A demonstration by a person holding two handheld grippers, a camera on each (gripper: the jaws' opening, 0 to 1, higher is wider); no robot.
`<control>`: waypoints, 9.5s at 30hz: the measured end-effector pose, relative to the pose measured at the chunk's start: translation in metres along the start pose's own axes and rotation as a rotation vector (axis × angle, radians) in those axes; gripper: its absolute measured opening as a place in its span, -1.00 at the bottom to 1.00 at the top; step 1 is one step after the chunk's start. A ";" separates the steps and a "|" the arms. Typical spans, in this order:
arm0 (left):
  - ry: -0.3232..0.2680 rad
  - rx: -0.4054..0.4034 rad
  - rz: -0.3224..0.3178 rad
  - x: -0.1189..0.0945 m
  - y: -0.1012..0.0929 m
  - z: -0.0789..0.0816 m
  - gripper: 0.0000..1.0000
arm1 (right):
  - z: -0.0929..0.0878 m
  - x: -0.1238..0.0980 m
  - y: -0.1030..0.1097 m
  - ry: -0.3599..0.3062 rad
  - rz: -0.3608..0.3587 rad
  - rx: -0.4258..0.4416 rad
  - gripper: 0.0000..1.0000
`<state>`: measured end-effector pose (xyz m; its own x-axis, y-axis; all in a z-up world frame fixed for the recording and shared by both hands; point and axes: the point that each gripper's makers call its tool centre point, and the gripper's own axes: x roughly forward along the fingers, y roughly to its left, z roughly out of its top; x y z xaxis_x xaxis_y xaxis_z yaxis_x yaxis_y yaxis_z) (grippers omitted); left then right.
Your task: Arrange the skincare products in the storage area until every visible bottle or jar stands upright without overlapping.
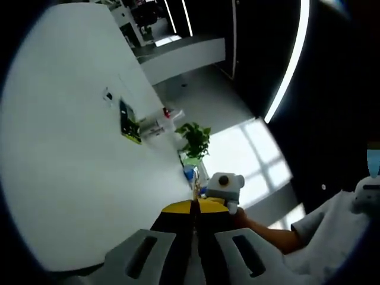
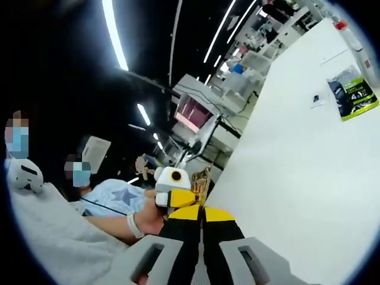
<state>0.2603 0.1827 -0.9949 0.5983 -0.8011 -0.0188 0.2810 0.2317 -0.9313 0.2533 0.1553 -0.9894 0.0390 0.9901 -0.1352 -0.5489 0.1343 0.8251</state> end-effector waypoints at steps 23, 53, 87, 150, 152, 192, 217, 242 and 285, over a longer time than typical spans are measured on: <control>0.235 0.544 0.349 0.009 0.040 -0.030 -0.89 | 0.026 -0.006 -0.038 -0.172 -0.089 0.211 -1.00; 0.664 1.129 0.794 -0.050 0.110 -0.058 -1.00 | 0.092 -0.003 -0.139 -0.159 -0.380 0.247 -1.00; 0.678 1.051 0.838 -0.059 0.119 -0.061 -1.00 | 0.124 0.030 -0.233 0.011 -0.638 0.265 -1.00; 0.699 1.050 0.845 -0.063 0.122 -0.063 -1.00 | 0.126 0.051 -0.262 0.518 -0.845 -0.620 -0.94; 0.701 1.050 0.845 -0.063 0.122 -0.064 -1.00 | 0.128 0.050 -0.262 0.517 -0.845 -0.617 -0.98; 0.716 1.025 0.863 -0.070 0.128 -0.065 -1.00 | 0.196 0.078 -0.304 0.605 -0.775 -0.721 -0.65; 0.712 1.044 0.865 -0.070 0.127 -0.063 -1.00 | 0.129 0.051 -0.265 0.619 -0.777 -0.695 -0.76; 0.660 1.048 0.856 -0.065 0.121 -0.057 -1.00 | 0.099 -0.004 -0.091 -0.062 -0.551 -0.510 -0.58; 0.388 1.133 0.695 -0.023 0.076 -0.038 -0.48 | -0.014 -0.065 -0.054 0.079 -0.584 -0.820 0.85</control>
<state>0.2396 0.1975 -1.0794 0.6726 -0.3951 -0.6257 0.5764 0.8100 0.1081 0.2687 0.0829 -1.0325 0.4462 0.7687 -0.4583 -0.8673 0.4977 -0.0096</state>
